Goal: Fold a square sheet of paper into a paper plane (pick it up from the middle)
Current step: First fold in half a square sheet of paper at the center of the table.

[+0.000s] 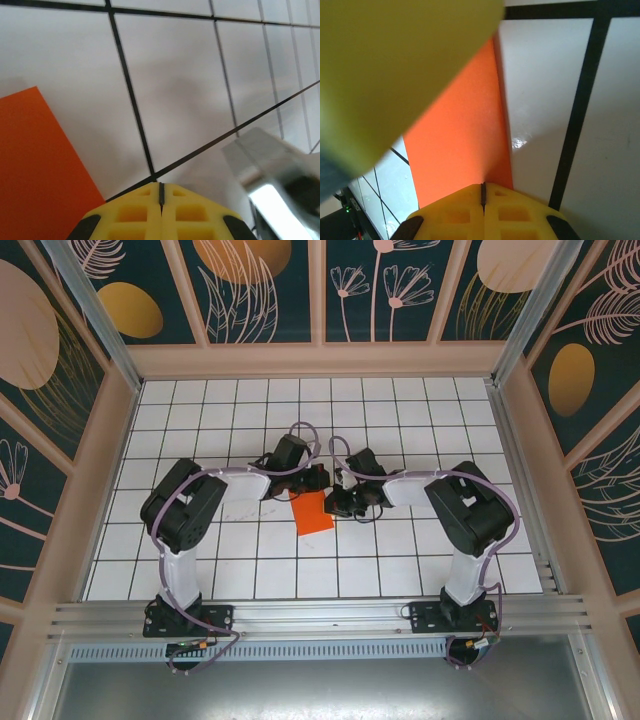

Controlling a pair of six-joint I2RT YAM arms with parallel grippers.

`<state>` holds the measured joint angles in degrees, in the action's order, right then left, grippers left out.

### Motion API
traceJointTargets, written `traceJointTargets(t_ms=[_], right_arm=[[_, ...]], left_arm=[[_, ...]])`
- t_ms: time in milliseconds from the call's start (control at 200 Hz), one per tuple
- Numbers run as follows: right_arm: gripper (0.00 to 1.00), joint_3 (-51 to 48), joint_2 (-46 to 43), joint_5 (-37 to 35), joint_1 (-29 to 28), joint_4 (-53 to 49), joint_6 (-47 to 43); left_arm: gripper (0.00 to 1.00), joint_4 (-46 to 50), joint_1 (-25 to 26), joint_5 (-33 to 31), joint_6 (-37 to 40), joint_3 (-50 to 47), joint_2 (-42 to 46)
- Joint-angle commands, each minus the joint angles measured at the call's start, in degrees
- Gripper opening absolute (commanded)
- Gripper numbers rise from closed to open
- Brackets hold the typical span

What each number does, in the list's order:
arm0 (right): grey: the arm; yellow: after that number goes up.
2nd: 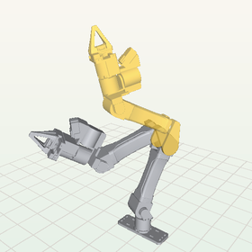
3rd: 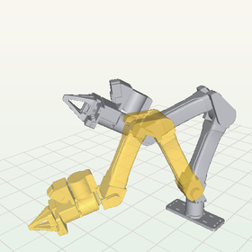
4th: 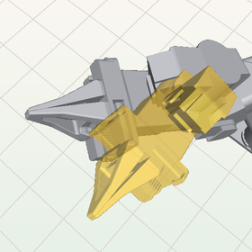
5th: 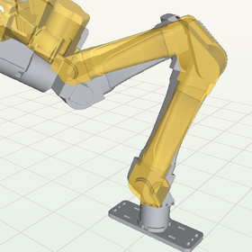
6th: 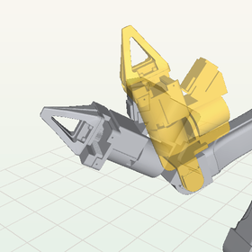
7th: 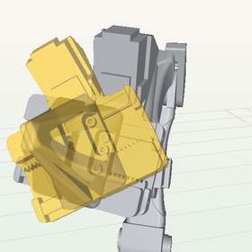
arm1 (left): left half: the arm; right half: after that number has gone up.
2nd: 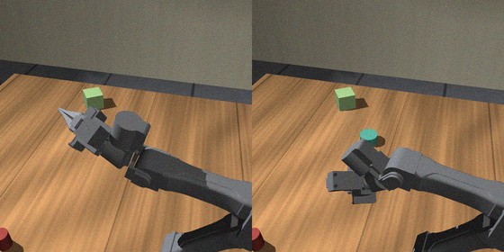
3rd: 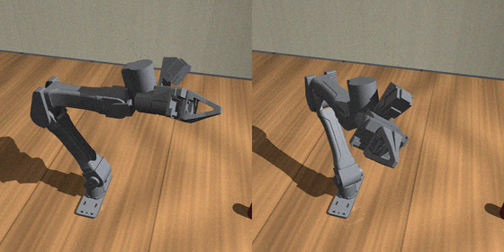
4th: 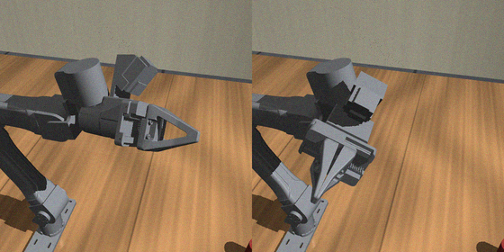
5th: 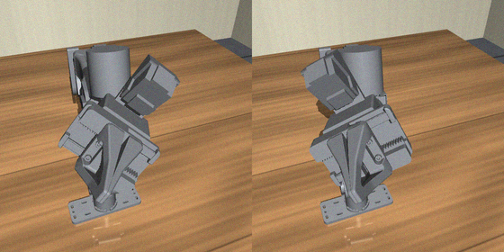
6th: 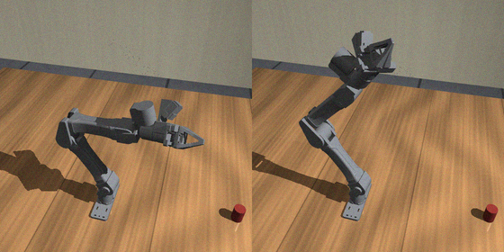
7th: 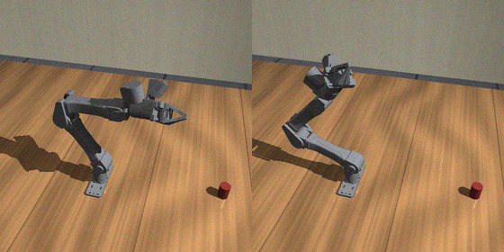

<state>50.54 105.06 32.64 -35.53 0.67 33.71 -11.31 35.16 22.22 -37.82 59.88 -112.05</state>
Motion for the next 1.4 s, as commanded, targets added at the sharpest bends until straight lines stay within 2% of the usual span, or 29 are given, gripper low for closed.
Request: traceJointTargets(t_ms=[0, 380, 731, 1091, 1396], right_arm=[[0.0, -1.9, 0.6, -0.9, 0.7, -3.8, -1.1], [0.0, -4.0, -0.4, -0.9, 1.0, -6.6, -2.1], [0.0, -6.0, -0.5, -1.3, 1.1, -7.7, -2.0], [0.0, -7.0, -1.4, -1.5, 0.9, -7.5, -1.5], [0.0, -7.8, -2.5, -1.5, 0.3, -7.4, -0.6]], left_arm=[[0.03, 3.9, -0.2, -1.0, 4.0, 2.1, -2.1], [0.02, 4.5, -1.5, -1.8, 9.3, 3.2, -6.0], [0.02, 2.5, -7.9, 0.1, 14.0, 3.5, -6.3], [0.02, -0.1, -11.5, -0.4, 15.2, 4.3, -7.8], [0.04, 2.6, -12.7, -1.7, 15.9, 11.2, -9.4]])
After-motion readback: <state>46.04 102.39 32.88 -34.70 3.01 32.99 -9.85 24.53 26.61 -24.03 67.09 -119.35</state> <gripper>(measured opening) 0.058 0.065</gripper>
